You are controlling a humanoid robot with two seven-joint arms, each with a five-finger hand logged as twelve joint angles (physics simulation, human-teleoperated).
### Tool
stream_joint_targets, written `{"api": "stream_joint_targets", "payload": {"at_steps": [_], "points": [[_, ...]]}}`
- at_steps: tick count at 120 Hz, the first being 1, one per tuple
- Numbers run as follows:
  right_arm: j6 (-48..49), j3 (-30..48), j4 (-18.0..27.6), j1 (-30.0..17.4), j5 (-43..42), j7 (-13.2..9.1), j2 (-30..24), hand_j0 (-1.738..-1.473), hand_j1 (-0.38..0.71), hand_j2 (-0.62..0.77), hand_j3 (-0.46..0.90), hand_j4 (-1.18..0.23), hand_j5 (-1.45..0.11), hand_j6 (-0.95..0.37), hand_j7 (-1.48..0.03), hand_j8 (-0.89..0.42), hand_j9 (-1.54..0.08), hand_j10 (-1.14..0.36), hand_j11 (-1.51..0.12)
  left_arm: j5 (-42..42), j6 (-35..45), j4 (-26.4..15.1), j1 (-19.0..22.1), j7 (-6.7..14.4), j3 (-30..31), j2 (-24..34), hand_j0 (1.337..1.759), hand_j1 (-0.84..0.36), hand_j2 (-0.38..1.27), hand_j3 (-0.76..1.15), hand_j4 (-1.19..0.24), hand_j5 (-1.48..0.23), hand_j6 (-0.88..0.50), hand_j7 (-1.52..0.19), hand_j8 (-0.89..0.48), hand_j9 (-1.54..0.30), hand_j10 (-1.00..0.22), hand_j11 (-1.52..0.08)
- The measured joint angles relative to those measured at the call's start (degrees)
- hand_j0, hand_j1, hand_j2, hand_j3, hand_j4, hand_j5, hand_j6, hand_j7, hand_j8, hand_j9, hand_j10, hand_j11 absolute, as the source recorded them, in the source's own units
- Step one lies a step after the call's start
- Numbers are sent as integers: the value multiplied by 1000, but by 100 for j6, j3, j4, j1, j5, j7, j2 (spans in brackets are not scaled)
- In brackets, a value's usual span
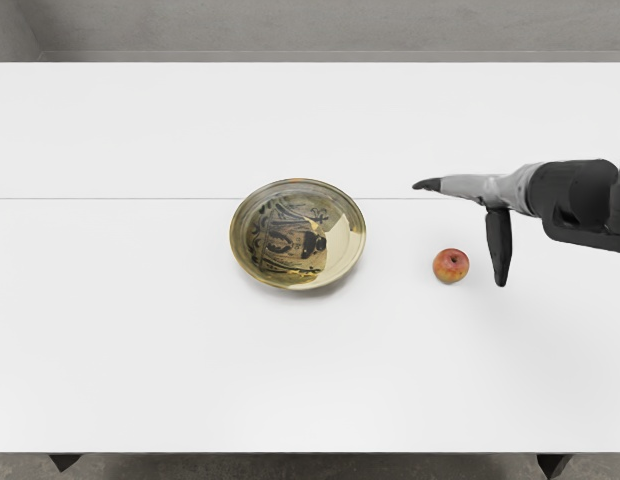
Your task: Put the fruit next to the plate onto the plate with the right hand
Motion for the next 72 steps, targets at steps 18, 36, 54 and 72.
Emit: {"api": "stream_joint_targets", "payload": {"at_steps": [18,36,54,72], "points": [[-314,-1,43,-297,-483,0,156,-1658,-338,-1,0,-14,-13,-16,-13,-15,-13,-13,-13,0,0,0,0,0,0,0,1658,349,0,0,0,0,0,0,0,0,0,0],[-636,1,69,-613,-886,0,251,-1658,-287,-9,0,-57,-69,-59,-68,-57,-69,-56,-68,0,0,0,0,0,0,0,1658,349,0,0,0,0,0,0,0,0,0,0],[-875,1,78,-887,-1223,0,359,-1658,-229,-18,0,-106,-133,-108,-132,-107,-133,-105,-132,0,0,0,0,0,-1,0,1658,349,0,0,0,0,0,0,0,0,0,0],[-1124,0,86,-1142,-1535,0,418,-1658,-196,-24,0,-134,-169,-136,-168,-135,-169,-133,-169,0,0,0,0,0,-2,0,1658,349,0,0,0,0,0,0,0,0,0,0]]}}
